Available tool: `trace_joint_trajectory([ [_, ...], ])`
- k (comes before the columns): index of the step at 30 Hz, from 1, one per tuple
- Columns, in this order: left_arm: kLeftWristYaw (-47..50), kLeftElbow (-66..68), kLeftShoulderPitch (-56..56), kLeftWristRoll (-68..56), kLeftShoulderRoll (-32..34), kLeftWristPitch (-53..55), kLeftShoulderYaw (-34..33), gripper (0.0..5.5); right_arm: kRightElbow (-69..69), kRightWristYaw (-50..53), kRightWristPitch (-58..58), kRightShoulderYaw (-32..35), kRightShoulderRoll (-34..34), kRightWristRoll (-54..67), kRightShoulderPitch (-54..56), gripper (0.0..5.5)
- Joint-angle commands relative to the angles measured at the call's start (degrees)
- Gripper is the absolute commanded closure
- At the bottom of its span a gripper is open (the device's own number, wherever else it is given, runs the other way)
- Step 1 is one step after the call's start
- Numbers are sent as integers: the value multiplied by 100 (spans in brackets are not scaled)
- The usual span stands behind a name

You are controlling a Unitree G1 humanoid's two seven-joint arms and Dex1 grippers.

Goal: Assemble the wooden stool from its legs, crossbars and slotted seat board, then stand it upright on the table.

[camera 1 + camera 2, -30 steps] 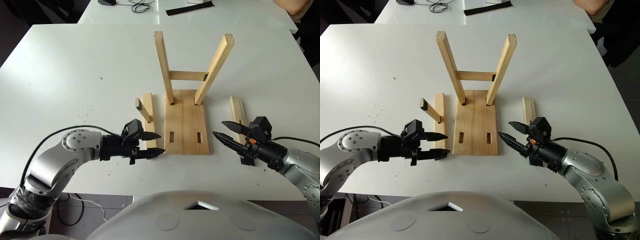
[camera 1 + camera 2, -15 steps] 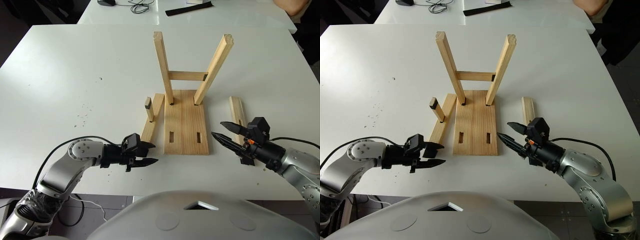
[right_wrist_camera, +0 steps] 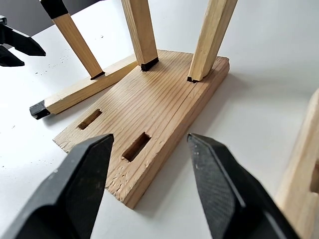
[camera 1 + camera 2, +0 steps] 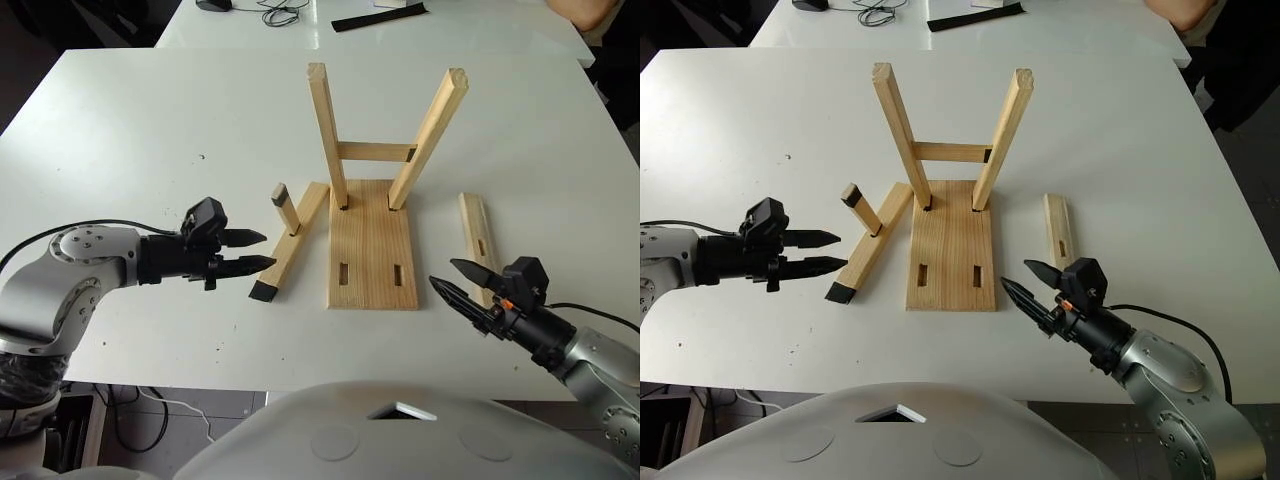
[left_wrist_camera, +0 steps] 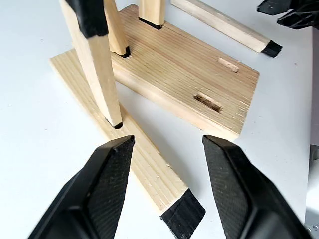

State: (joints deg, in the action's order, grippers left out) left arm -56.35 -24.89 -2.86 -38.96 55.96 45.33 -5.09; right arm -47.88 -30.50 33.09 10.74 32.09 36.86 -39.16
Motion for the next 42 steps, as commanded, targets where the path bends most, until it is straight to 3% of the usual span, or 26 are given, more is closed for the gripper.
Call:
trace_joint_trajectory([
  [1,961,-631,-367,144,-214,681,69,251,-51,57,-62,-6,19,-125,37,278],
  [4,2020,-1069,-660,202,-848,1031,-105,209,-39,-35,4,130,141,-50,142,278],
  [9,3151,-1760,-1216,-136,-1885,1512,-521,205,54,-237,145,348,390,120,384,278],
  [15,3826,-1954,-1644,546,-2250,1074,-47,205,205,-404,314,368,642,242,734,278],
  [21,4036,-1582,-1924,1406,-2605,110,612,205,398,-557,410,280,808,272,1080,278],
  [28,4062,-920,-1879,1726,-2851,-278,641,205,489,-656,454,297,889,301,1204,278],
  [35,3832,-180,-1699,2083,-2962,-647,1121,205,516,-636,492,171,877,280,1333,278],
  [42,3484,53,-1657,1844,-3042,-660,1033,314,566,-621,489,125,862,222,1413,278],
])
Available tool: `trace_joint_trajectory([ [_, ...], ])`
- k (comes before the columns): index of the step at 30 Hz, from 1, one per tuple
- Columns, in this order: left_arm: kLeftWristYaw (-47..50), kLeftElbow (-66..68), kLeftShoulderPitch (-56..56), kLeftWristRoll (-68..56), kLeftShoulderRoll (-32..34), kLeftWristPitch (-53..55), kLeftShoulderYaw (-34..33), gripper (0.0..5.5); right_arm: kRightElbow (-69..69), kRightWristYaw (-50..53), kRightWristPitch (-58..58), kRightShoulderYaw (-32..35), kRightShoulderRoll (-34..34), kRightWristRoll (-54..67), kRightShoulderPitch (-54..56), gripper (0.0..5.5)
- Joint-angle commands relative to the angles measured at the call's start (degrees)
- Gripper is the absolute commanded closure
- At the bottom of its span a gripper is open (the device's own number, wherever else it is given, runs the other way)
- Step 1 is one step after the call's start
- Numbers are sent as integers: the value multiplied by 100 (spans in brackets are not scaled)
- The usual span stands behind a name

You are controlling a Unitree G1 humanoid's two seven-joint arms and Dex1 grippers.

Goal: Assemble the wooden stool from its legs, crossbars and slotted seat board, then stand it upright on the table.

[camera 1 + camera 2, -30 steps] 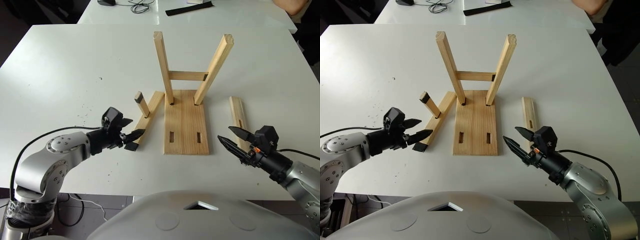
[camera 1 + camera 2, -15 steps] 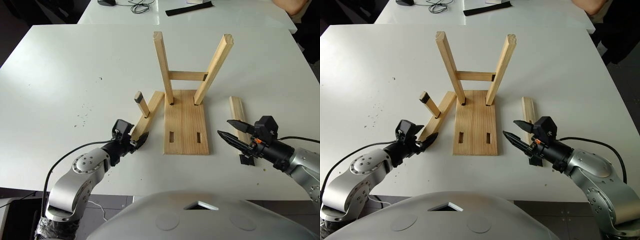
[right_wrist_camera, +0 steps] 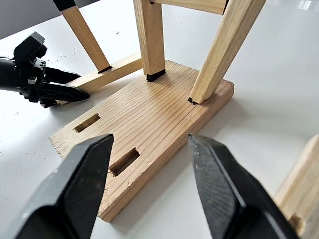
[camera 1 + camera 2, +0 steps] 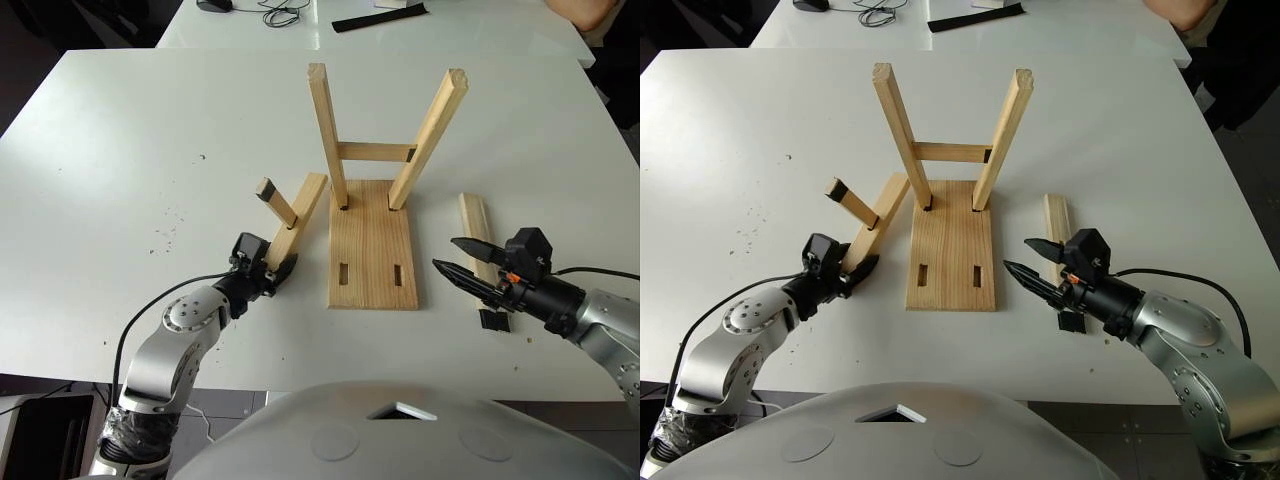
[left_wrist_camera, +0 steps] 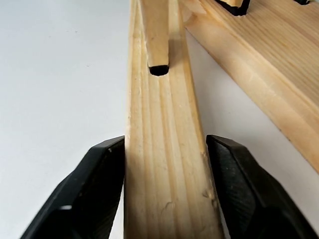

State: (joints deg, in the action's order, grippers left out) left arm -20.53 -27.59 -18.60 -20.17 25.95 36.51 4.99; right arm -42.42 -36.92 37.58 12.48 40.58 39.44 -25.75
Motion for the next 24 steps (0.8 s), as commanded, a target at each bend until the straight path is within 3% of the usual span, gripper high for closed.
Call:
trace_joint_trajectory([
  [1,-108,380,-34,-29,-37,199,-10,326,15,33,36,-60,3,-44,69,278],
  [10,-182,687,583,-64,-48,-39,-370,346,-46,199,-59,-169,-148,-162,-43,278],
  [16,-228,1198,1686,-917,-165,284,-1522,346,7,150,-145,-18,-200,-151,-65,278],
  [24,-1028,1511,3291,-1810,306,333,-2226,346,113,-70,-92,325,-109,289,375,278],
])
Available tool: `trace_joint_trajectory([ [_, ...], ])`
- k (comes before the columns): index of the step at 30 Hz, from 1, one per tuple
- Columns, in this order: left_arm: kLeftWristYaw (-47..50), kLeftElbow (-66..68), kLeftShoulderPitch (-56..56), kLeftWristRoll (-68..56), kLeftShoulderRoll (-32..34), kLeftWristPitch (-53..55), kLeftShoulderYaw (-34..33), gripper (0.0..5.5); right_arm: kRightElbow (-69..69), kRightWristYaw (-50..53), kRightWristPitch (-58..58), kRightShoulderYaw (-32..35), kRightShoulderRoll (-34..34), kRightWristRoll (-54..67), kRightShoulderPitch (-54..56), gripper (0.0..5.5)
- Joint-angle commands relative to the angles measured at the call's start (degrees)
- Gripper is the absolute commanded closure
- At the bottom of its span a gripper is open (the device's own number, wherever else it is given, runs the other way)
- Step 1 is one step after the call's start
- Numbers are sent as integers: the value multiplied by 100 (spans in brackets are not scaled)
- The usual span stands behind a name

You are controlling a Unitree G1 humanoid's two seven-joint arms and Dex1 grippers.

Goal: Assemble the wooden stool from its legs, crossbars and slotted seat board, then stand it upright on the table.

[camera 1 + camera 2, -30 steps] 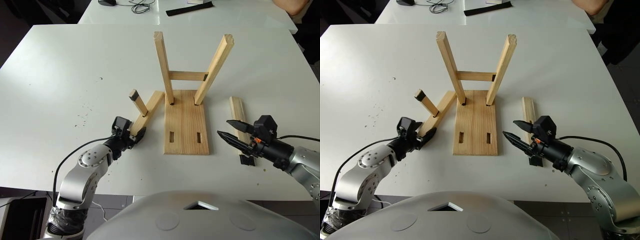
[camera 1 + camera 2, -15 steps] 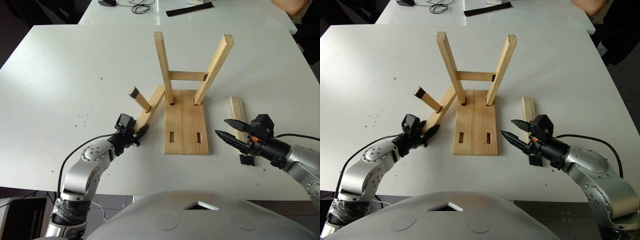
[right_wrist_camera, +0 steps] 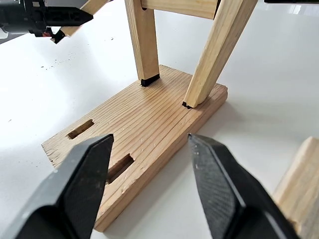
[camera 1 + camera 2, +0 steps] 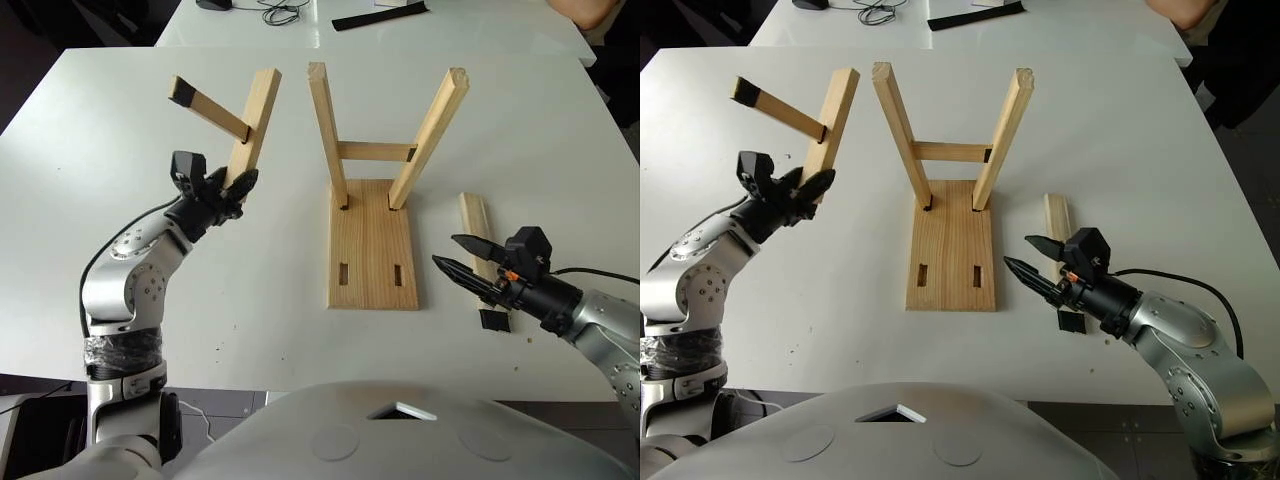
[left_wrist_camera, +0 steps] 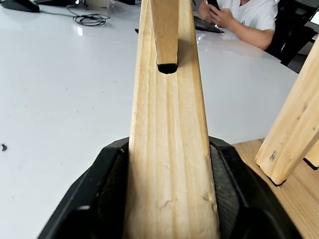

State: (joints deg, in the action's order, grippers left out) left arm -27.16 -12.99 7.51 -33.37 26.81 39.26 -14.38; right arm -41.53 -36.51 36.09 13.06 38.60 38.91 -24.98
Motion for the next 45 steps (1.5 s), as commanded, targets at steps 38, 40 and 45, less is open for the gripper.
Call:
trace_joint_trajectory([
  [38,-2383,-1932,705,-3525,908,1150,1186,346,1286,-224,2054,-372,1196,5302,4487,171],
  [40,-2310,-1911,708,-3458,858,1099,1212,346,1241,-136,2044,-409,1155,5367,4500,171],
  [45,-2241,-1901,674,-3349,821,1024,1264,346,1138,-6,2031,-440,1100,5429,4517,171],
])
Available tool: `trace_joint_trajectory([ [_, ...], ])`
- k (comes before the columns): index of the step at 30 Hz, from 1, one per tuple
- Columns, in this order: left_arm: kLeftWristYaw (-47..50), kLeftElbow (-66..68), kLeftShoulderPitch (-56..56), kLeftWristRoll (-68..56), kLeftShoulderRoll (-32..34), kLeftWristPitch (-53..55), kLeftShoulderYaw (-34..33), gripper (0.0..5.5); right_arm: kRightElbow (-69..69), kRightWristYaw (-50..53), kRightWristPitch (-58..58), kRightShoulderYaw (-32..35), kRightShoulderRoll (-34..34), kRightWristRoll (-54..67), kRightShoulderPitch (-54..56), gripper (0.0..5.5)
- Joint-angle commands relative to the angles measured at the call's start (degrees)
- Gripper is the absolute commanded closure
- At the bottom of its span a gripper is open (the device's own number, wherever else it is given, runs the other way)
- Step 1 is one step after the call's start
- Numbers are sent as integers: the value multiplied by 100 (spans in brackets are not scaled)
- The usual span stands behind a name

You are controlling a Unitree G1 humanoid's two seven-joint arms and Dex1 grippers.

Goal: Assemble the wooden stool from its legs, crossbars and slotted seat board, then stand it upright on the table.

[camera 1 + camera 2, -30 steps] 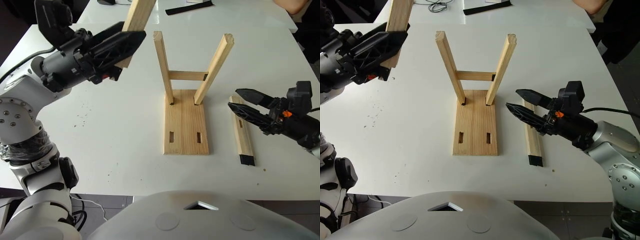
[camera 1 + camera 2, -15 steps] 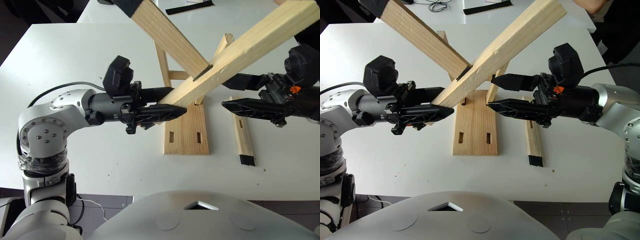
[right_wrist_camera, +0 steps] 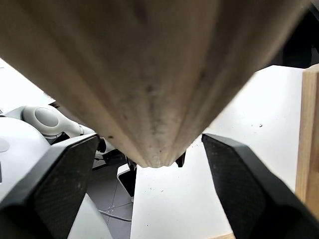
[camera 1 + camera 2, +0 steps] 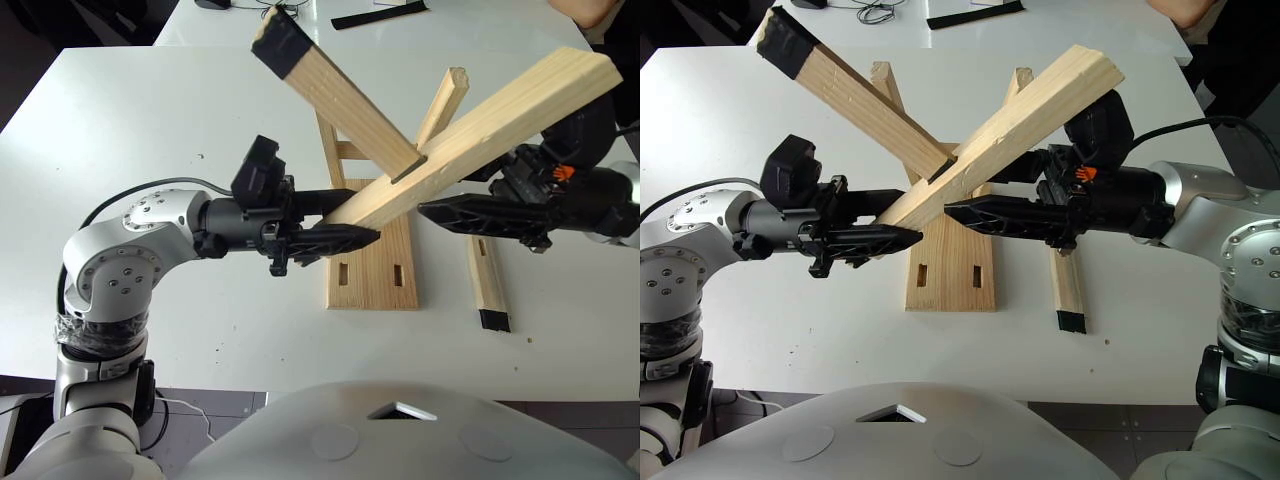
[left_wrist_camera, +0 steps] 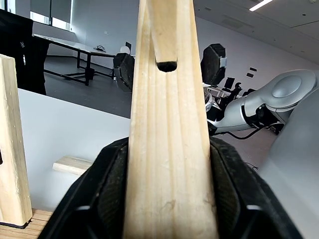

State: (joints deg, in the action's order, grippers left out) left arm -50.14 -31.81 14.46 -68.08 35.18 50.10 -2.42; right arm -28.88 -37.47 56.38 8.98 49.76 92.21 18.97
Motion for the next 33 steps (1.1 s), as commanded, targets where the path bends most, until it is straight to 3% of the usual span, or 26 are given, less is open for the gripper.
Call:
trace_joint_trajectory([
  [1,65,-25,-35,138,-18,-73,78,346,-139,104,1,-39,-23,95,130,171],
  [24,97,-150,-231,-35,8,-136,143,346,88,150,20,44,-65,76,324,171],
  [33,67,-116,-284,1,38,-153,189,346,70,204,-5,51,-42,323,301,299],
])
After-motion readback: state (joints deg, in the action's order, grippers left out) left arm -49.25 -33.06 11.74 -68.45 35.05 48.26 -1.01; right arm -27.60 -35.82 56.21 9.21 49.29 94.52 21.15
